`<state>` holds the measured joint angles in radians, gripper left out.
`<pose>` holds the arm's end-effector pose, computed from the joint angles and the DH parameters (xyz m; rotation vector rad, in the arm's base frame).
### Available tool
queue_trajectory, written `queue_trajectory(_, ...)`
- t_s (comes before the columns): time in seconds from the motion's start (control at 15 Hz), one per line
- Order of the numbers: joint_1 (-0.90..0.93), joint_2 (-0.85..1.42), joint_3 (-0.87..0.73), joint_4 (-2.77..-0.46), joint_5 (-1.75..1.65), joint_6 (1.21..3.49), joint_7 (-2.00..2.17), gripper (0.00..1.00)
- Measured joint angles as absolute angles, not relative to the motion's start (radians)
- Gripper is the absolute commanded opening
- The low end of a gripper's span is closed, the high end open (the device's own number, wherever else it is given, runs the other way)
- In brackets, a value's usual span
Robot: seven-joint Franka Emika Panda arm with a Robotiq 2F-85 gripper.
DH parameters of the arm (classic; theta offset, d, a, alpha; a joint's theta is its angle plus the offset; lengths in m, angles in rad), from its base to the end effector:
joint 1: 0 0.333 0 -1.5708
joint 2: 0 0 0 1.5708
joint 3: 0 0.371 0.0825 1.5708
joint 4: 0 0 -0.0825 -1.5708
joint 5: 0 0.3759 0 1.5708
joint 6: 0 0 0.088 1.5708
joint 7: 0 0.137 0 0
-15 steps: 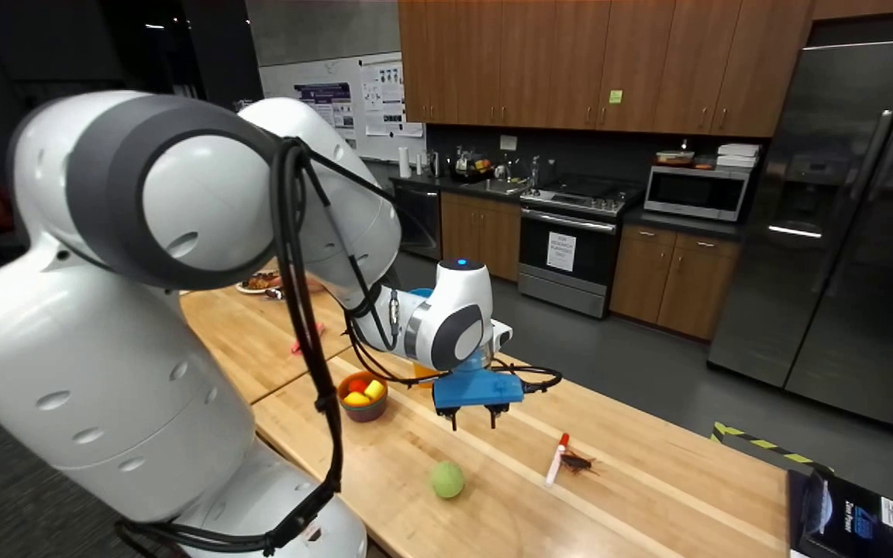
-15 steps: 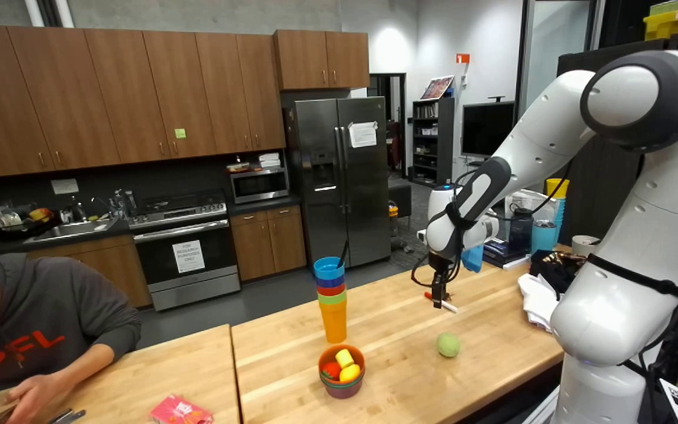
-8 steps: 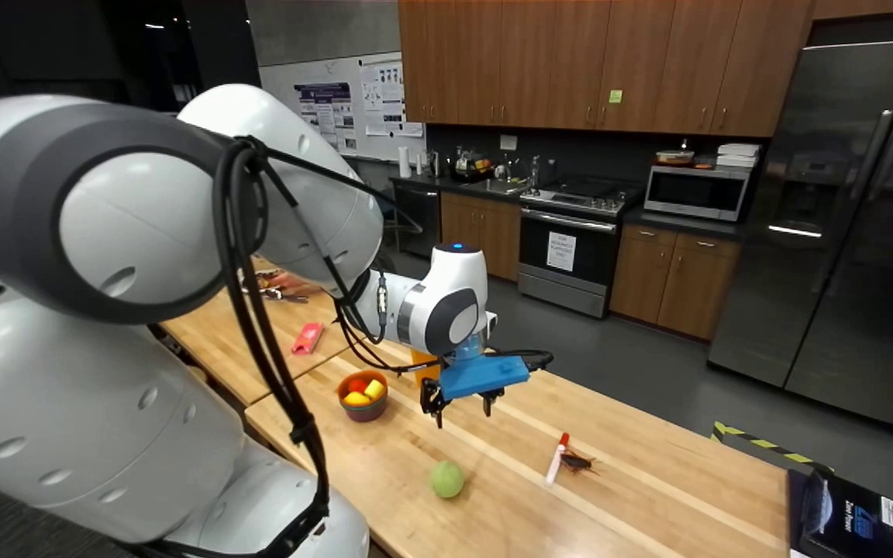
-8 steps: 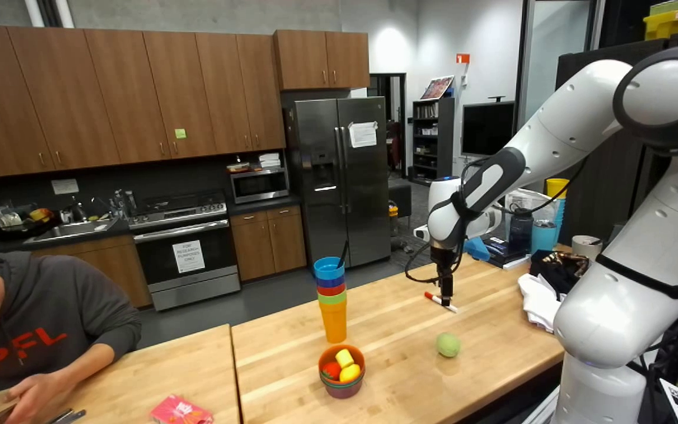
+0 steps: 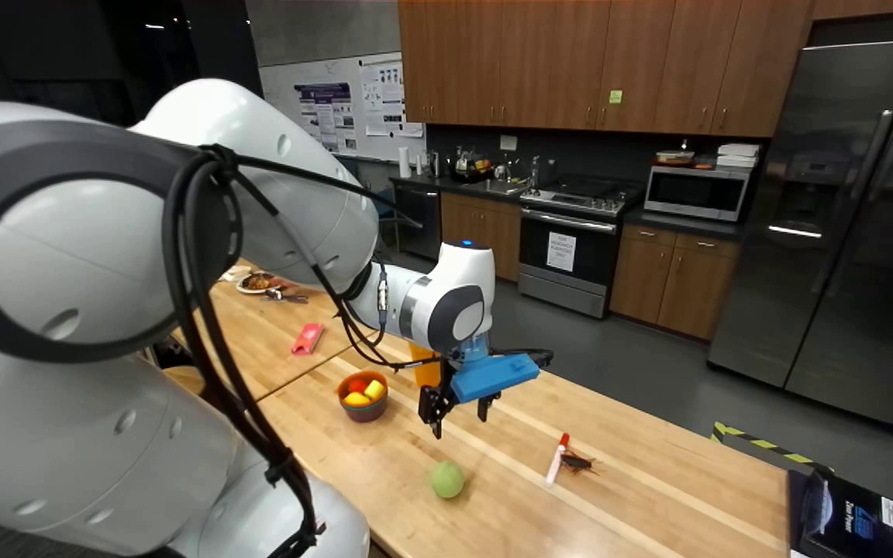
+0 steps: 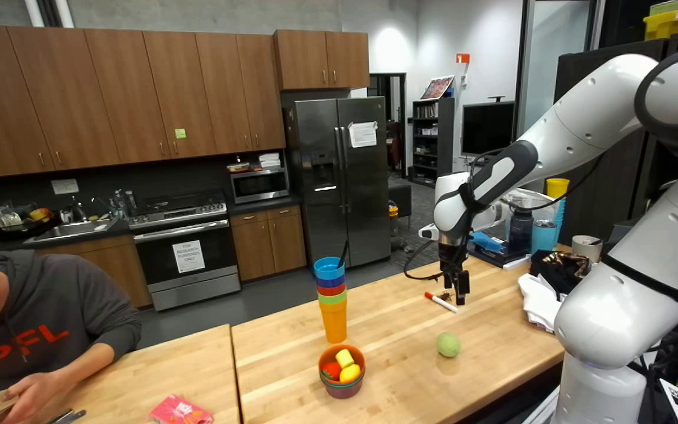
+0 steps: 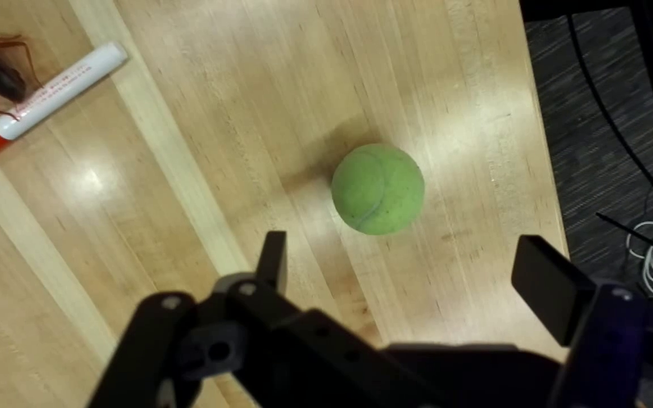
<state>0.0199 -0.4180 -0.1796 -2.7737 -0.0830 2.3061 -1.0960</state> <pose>0.3262 -0.0527 0.3549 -2.7123 -1.5008 0.0561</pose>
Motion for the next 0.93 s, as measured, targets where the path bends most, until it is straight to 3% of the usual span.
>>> queue_trajectory(0.93,0.015,-0.406,-0.177,-2.775,-0.079,2.308,-1.087,1.00)
